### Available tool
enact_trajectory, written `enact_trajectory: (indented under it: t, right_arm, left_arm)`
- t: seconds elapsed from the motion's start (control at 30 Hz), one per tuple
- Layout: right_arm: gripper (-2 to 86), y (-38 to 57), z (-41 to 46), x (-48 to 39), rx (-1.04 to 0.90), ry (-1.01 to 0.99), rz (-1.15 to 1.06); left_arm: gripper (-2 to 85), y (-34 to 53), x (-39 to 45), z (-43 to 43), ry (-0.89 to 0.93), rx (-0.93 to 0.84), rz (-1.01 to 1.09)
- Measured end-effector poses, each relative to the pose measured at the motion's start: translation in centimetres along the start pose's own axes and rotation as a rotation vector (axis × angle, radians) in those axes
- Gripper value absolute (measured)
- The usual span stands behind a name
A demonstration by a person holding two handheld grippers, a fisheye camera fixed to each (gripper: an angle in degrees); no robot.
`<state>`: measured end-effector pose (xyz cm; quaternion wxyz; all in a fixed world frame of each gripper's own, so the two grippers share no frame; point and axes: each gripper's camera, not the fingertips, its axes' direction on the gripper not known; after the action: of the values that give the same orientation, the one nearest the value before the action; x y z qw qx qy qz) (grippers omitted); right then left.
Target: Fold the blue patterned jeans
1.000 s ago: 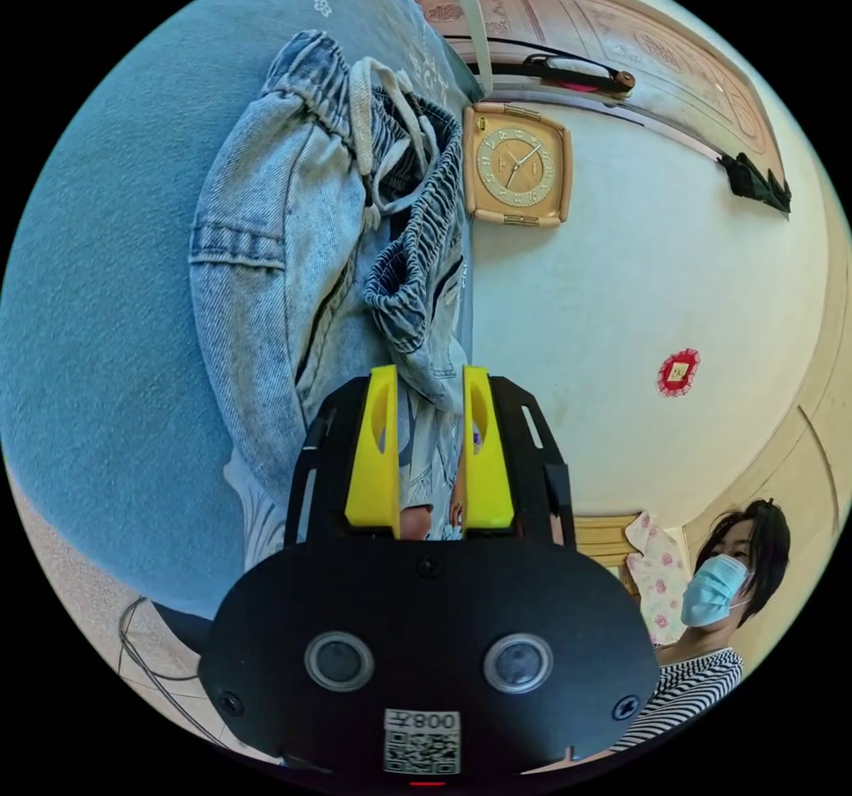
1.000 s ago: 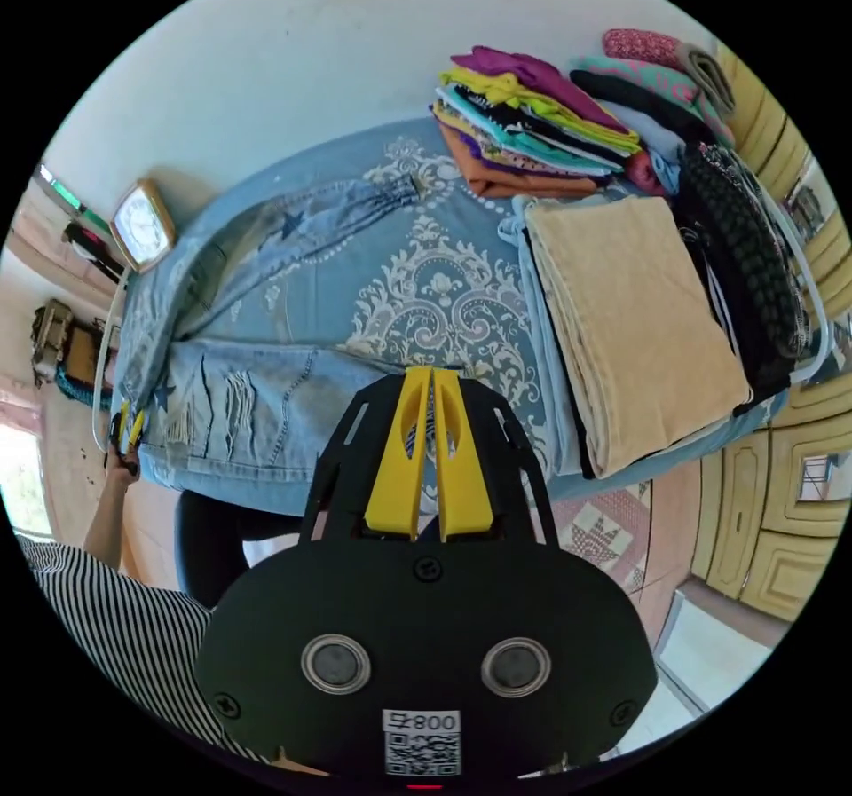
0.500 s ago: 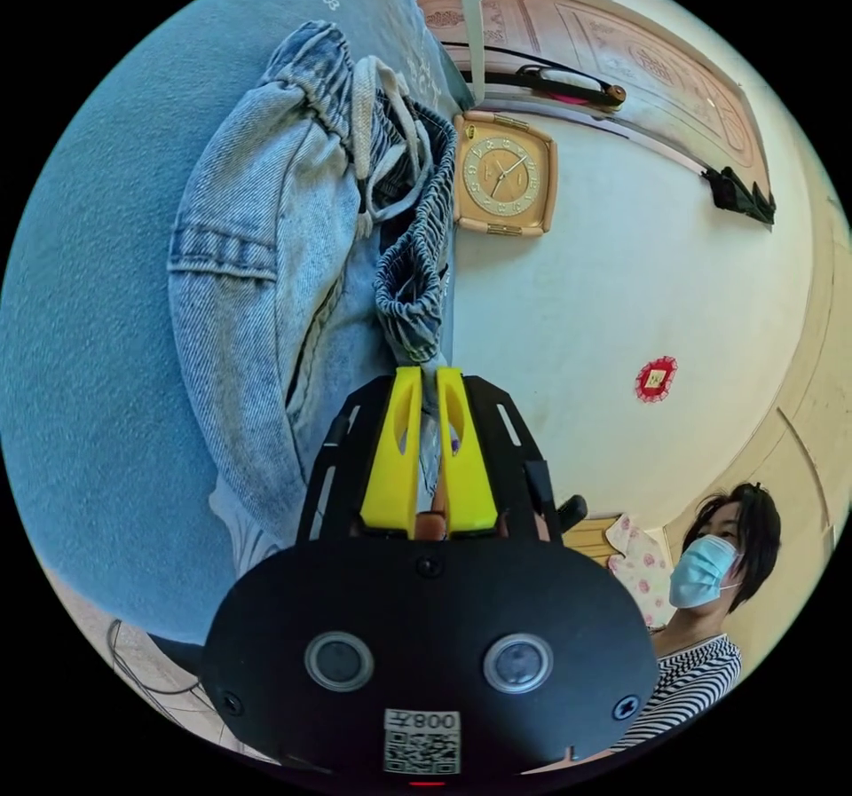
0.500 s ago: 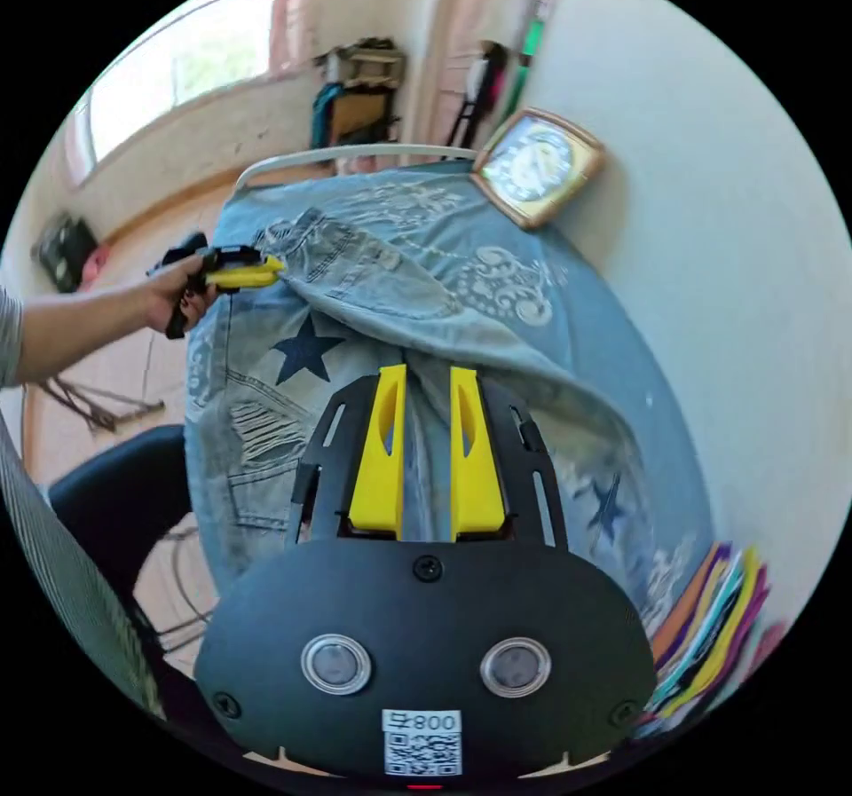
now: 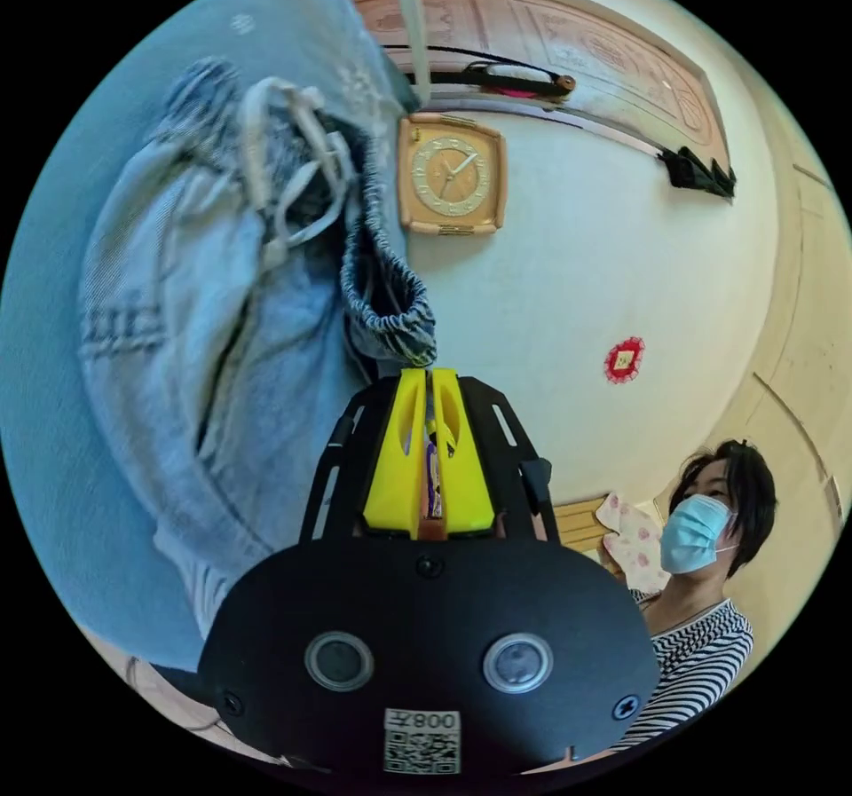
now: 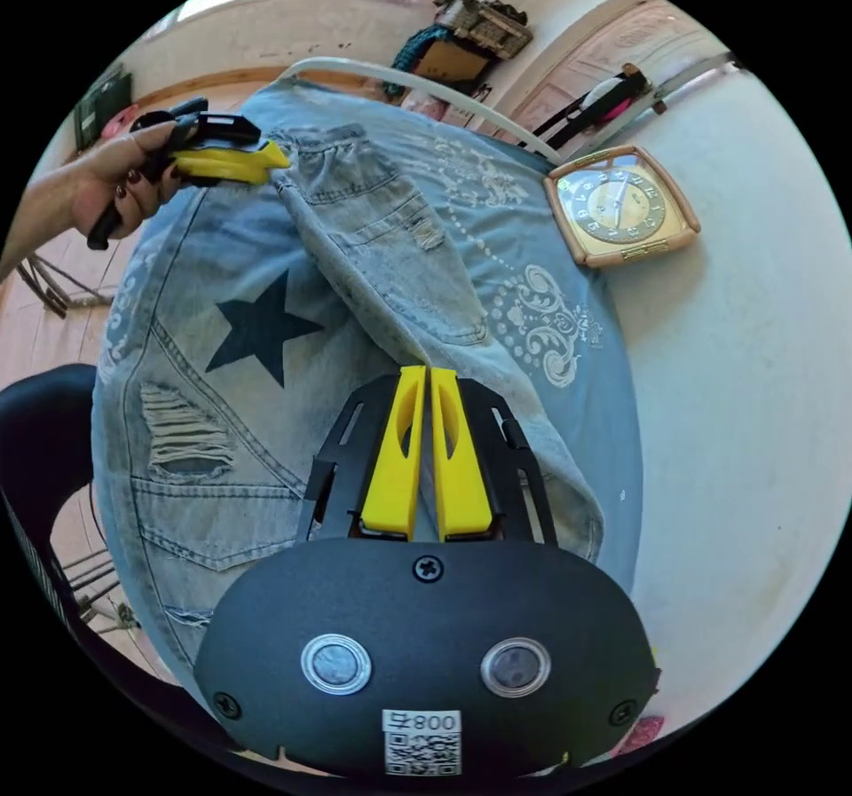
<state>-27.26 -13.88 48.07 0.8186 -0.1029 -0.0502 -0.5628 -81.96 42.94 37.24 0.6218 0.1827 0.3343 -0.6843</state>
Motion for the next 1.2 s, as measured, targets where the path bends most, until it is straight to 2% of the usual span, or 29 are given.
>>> enact_trajectory:
  t: [0.13,0.2,0.23,0.3,0.4,0.5,0.6,0.7,0.83,0.93,1.03,1.2]
  right_arm:
    - [0.2,-4.1,-2.4,9.1,0.119,0.000,0.157]
    - [0.2,-7.3,-1.6,14.1,0.063,-0.029,0.223]
    - [0.2,-8.2,-1.1,15.7,0.046,-0.038,0.248]
    - [-0.1,-9.8,0.8,21.4,-0.005,-0.006,0.395]
    - [-0.1,-7.9,3.6,24.8,-0.031,-0.133,0.500]
    - [0.0,-2.8,6.5,23.4,-0.018,-0.233,0.541]
    - [0.2,2.6,10.2,19.7,-0.095,-0.275,0.558]
    - [1.0,5.8,12.3,17.5,-0.154,-0.343,0.558]
    - [3.9,7.4,12.9,17.0,-0.162,-0.290,0.548]
    - [5.9,8.1,14.4,17.1,-0.177,-0.301,0.537]
    - [6.3,8.1,15.6,17.0,-0.190,-0.327,0.527]
    - [5.8,7.8,18.0,17.3,-0.236,-0.293,0.493]
  left_arm:
    - [3.3,-8.4,7.0,5.0,0.010,0.016,0.199]
    - [5.4,-12.4,9.7,7.8,-0.087,-0.012,0.271]
    - [6.8,-14.1,10.9,9.2,-0.215,-0.019,0.290]
    - [8.6,-15.0,11.2,10.5,-0.299,-0.035,0.268]
    - [9.8,-13.1,10.6,11.1,-0.359,-0.136,0.351]
    - [8.3,-9.7,7.9,8.7,-0.410,-0.178,0.356]
    - [8.2,-7.2,5.1,4.8,-0.364,-0.124,0.245]
    - [8.4,-5.0,4.9,3.0,-0.431,-0.142,0.219]
    - [9.9,-1.0,7.4,1.0,-0.699,-0.050,0.285]
    - [10.9,1.7,7.6,0.3,-0.889,0.023,0.247]
    - [10.2,2.6,6.4,0.4,-0.850,0.066,0.173]
    - [2.7,1.6,6.2,2.5,-0.690,0.010,0.112]
